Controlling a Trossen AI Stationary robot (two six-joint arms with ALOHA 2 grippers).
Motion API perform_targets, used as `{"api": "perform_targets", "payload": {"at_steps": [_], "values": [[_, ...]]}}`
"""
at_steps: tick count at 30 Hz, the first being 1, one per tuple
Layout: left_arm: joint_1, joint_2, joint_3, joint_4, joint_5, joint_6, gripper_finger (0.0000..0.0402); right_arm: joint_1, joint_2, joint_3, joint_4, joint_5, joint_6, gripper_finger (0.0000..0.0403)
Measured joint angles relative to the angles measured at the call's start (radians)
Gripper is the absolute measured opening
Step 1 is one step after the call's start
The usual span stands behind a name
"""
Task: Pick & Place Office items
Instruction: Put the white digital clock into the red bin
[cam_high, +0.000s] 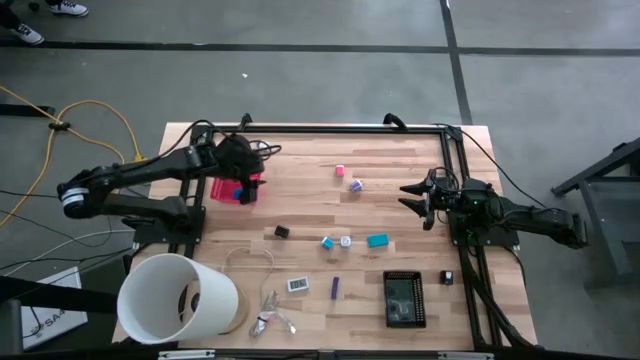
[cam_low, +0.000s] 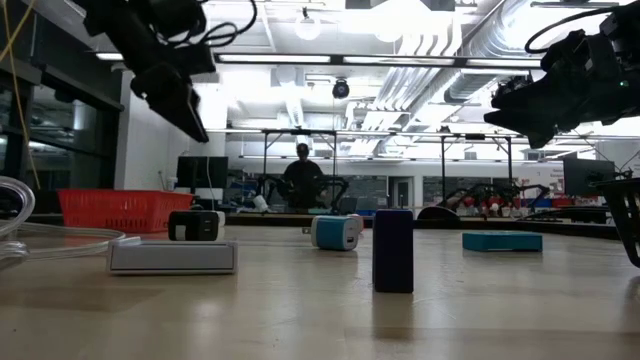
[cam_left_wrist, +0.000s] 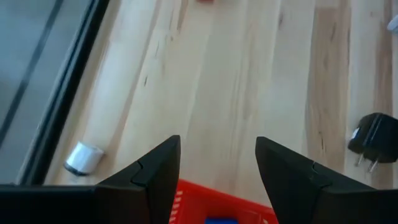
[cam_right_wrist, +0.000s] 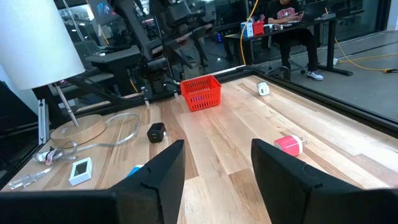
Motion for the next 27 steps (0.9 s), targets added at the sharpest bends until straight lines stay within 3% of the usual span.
{"api": "perform_targets", "payload": {"at_steps": [9, 20, 27], "values": [[-0.044, 0.114, 0.082, 0.007, 0.004, 0.001, 0.0200, 0.000, 0.000, 0.000, 0.000, 0.000, 0.000, 0.0172], [-0.047, 0.425, 0.266, 0.018, 0.182, 0.059, 0.0200, 0.000, 0.000, 0.000, 0.000, 0.000, 0.000, 0.0172], [-0.108, 0.520, 0.308, 0.037, 0.213, 0.061, 0.0200, 0.000, 0.000, 0.000, 0.000, 0.000, 0.000, 0.0172]]}}
